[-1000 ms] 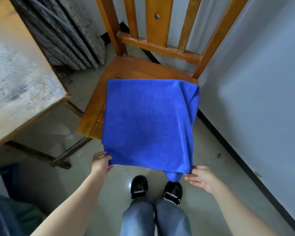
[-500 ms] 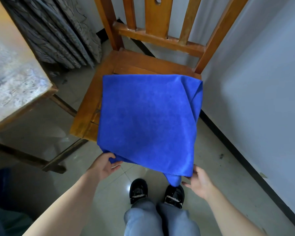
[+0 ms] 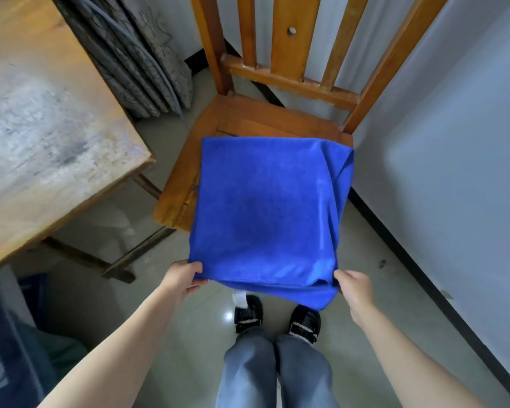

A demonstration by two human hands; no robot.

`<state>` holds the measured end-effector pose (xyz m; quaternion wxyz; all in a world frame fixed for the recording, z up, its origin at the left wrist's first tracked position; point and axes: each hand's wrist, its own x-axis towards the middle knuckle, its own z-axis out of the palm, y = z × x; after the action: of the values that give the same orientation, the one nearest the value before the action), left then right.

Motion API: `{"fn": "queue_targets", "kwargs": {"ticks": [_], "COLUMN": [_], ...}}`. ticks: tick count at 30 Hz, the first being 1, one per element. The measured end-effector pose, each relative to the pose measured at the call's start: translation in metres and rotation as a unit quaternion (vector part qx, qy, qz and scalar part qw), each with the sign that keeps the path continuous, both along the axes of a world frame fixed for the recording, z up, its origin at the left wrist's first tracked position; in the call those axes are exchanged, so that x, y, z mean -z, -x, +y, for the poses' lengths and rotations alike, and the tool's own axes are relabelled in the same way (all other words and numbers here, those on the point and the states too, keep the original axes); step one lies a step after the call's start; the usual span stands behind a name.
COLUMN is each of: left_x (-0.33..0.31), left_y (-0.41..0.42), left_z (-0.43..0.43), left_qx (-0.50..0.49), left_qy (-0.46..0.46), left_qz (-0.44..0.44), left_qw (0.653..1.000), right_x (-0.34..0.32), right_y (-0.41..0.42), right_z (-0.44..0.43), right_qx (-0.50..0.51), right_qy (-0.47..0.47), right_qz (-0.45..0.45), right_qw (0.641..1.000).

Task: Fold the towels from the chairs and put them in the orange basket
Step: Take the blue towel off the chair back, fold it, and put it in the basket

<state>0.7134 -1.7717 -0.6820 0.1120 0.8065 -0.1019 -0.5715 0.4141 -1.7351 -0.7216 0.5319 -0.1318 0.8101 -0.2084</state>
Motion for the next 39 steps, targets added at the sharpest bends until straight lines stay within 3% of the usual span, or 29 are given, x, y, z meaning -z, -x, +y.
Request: {"fn": "queue_targets", "kwargs": {"ticks": [9, 13, 17, 21, 24, 27, 29, 32, 35, 39], "left_x": [-0.095, -0.114, -0.087, -0.058, -0.055, -0.059, -0.056, -0.034, -0.006, 0.022], "left_y": [0.015, 0.004, -0.003, -0.012, -0.015, -0.024, -0.026, -0.028, -0.035, -0.035], "left_z": [-0.095, -0.117, -0.093, -0.070, -0.071, -0.073, -0.070, -0.051, -0.035, -0.031], "left_qx": [-0.091, -0.107, -0.064, -0.061, -0.115, -0.260, -0.282, -0.148, -0.024, -0.022], "left_qy": [0.178, 0.209, 0.118, 0.073, 0.098, 0.119, 0.108, 0.047, 0.009, -0.015], "left_qz": [0.032, 0.051, 0.017, 0.005, 0.072, 0.190, 0.215, 0.136, 0.039, -0.013], "left_qw": [0.979, 0.971, 0.991, 0.995, 0.986, 0.939, 0.929, 0.978, 0.999, 1.000], "right_x": [-0.107, -0.130, -0.090, -0.071, -0.079, -0.092, -0.093, -0.069, -0.033, 0.001], "right_y": [0.008, 0.010, 0.007, 0.011, 0.020, 0.030, 0.035, 0.038, 0.037, 0.027], "right_z": [-0.120, -0.136, -0.108, -0.094, -0.103, -0.109, -0.105, -0.078, -0.046, -0.033], "right_qx": [0.073, 0.046, -0.008, 0.028, 0.059, 0.143, 0.164, 0.106, 0.023, -0.020], "right_qy": [0.193, 0.245, 0.143, 0.095, 0.116, 0.165, 0.161, 0.058, -0.081, -0.123], "right_qz": [0.011, 0.037, 0.065, 0.043, -0.007, -0.120, -0.172, -0.134, -0.067, -0.025], "right_qw": [0.978, 0.968, 0.988, 0.994, 0.991, 0.968, 0.958, 0.984, 0.994, 0.992]}}
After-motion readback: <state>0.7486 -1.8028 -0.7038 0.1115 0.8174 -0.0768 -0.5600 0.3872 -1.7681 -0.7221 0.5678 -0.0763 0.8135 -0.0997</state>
